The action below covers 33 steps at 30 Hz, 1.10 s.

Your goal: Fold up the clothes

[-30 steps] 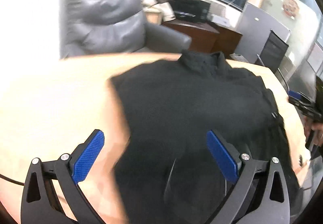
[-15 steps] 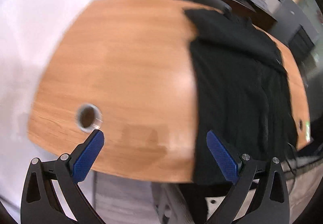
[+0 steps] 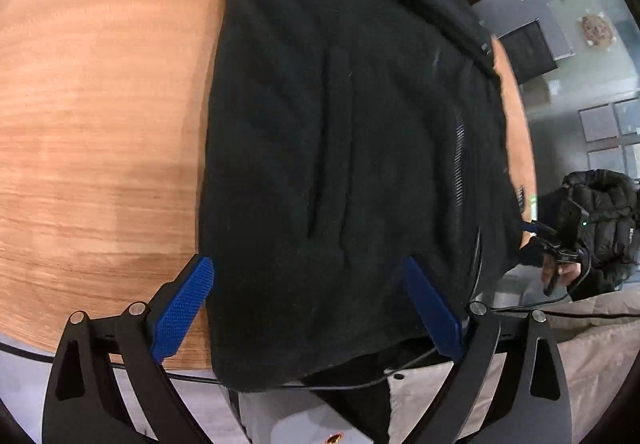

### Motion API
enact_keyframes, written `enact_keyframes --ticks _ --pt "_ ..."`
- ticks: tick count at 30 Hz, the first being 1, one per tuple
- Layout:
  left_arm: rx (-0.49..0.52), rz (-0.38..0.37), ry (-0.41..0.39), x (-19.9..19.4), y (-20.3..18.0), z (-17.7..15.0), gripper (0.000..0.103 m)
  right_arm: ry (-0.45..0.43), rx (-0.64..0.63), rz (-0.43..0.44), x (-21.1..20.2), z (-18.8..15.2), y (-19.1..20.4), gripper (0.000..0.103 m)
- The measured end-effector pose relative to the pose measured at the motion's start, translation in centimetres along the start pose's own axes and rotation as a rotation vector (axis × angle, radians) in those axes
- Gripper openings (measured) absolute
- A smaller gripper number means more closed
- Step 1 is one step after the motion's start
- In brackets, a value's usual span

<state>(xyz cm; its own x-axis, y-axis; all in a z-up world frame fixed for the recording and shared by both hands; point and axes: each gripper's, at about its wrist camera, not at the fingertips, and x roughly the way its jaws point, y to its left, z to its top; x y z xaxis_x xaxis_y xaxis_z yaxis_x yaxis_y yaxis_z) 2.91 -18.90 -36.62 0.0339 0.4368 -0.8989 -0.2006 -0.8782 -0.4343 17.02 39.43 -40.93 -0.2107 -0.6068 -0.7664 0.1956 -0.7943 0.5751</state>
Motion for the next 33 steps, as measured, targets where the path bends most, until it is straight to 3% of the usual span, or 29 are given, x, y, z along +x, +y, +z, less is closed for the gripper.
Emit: enact_keyframes --ticks 4,12,18,19,20,21,22,23,24,25,26,29,33 --pt "-0.010 0.015 0.038 1.1 0.5 -0.7 0.099 0.007 -0.008 0.054 1.6 0.0 0.1 0.069" --pt "-0.038 0.018 0.016 -0.3 1.8 -1.2 0.101 -0.040 -0.010 0.085 1.9 0.9 1.3 0.067" --pt "0.068 0.004 0.058 -0.1 -0.3 -1.1 0.102 -0.012 -0.037 0.090 3.8 0.8 2.4 0.065" --pt "0.072 -0.011 0.064 -0.1 -0.7 -1.1 0.102 -0.001 -0.047 0.083 3.9 0.8 2.6 0.055" --pt "0.071 -0.023 0.069 0.0 -1.0 -1.2 0.102 0.009 -0.056 0.076 4.0 0.8 2.9 0.036" --pt "0.072 -0.019 0.072 -0.1 -1.2 -1.2 0.102 0.020 -0.066 0.069 4.1 0.8 3.1 0.024" --pt "0.073 -0.006 0.076 -0.1 -1.4 -1.3 0.098 0.031 -0.076 0.062 4.2 0.9 3.3 0.009" --pt "0.068 0.000 0.079 -0.1 -1.2 -1.4 0.093 0.042 -0.086 0.056 4.3 0.9 3.5 0.009" --pt "0.051 -0.023 0.089 -0.3 -1.1 -1.4 0.056 0.052 -0.096 0.049 4.4 0.9 3.7 0.010" --pt "0.034 -0.038 0.101 -0.3 -0.9 -1.4 0.010 0.063 -0.106 0.042 4.5 0.9 3.9 0.009" --pt "0.019 -0.034 0.119 -0.2 -0.8 -1.4 0.017 0.074 -0.115 0.035 4.6 0.9 4.1 0.009" --pt "0.009 -0.053 0.142 -0.3 -1.1 -1.5 0.014 0.098 -0.151 0.018 4.6 1.1 5.1 0.008" --pt "-0.050 -0.150 0.114 -2.5 -0.9 -1.5 0.012 0.032 -0.234 0.031 0.9 3.3 8.2 0.008"
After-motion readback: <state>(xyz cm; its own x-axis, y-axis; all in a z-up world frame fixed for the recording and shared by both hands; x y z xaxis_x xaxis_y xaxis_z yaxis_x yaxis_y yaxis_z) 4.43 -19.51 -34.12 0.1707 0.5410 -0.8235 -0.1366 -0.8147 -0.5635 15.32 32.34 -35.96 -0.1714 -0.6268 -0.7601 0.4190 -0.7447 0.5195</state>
